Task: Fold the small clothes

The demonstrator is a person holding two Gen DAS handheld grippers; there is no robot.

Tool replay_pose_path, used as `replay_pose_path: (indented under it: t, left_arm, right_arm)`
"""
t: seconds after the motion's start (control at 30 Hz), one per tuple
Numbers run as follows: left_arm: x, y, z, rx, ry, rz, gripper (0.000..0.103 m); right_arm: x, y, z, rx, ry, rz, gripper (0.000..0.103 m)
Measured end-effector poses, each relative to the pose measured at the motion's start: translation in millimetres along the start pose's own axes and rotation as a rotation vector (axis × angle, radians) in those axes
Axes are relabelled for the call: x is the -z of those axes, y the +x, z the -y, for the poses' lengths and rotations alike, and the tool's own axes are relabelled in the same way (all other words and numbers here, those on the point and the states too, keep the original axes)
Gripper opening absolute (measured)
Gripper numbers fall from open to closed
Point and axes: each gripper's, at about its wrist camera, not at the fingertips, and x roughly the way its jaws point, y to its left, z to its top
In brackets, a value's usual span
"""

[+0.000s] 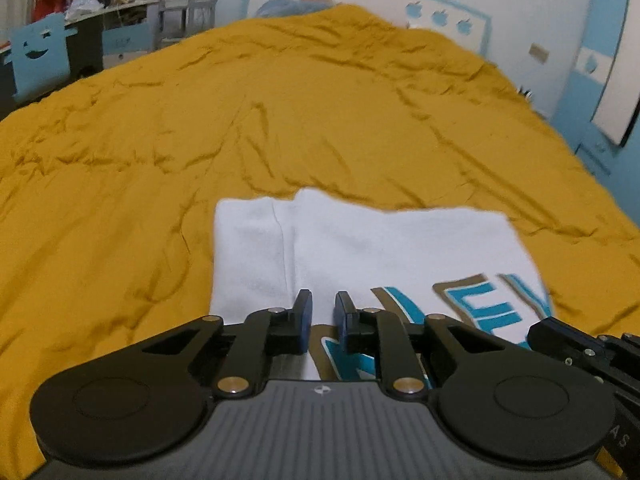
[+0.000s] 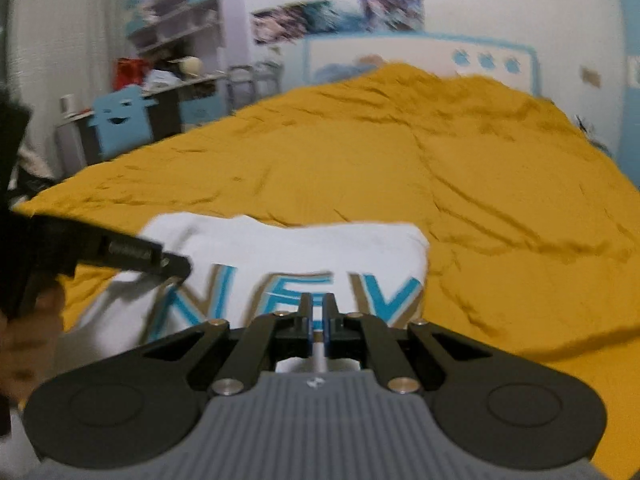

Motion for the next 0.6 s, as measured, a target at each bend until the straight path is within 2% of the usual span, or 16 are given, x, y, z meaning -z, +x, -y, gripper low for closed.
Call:
replay_pose_path:
  t: [0.13, 0.27, 0.3, 0.33, 0.4, 0.47, 0.5, 0.57, 0.6]
  left_arm:
    - [2, 9, 3, -0.028, 0.006, -0.018, 0.019]
    - [-5, 7, 1, -0.026, 0.002, -0.034, 0.019]
    - [-8, 6, 0, -0.026, 0.001, -0.054, 0.019]
    - [-13, 5, 0, -0.022, -0.001, -0.077, 0.019]
    - [-20, -7, -5, 0.01, -0.01, -0.081, 0.021]
    - [-27, -23, -13, 0.023, 0.004, -0.065, 0.029]
    - [-29, -31, -17, 0.019, 0.016, -0.056, 0.035]
    - [-32, -43, -27, 0.024, 0.051, -0.054, 0.042]
    - [-33, -48, -34, 0.041, 0.069, -0.066, 0.049]
  right_arm:
    - [8, 17, 8, 0.021, 0.036, -0.05, 0.0]
    - [6, 13, 11, 0.022, 0.057, -0.021, 0.0]
    - [4, 11, 14, 0.012, 0.076, -0.011, 0.007]
    - [2, 7, 19, 0.001, 0.096, -0.002, 0.02]
    - [1, -4, 32, -0.023, 0.128, 0.018, 0.03]
    - [0, -15, 48, -0.063, 0.156, 0.031, 0.037]
    - [0, -19, 58, -0.09, 0.18, 0.019, 0.047]
    - [0, -23, 77, -0.134, 0.238, -0.022, 0.05]
    - [3, -24, 87, -0.159, 0.279, -0.048, 0.053]
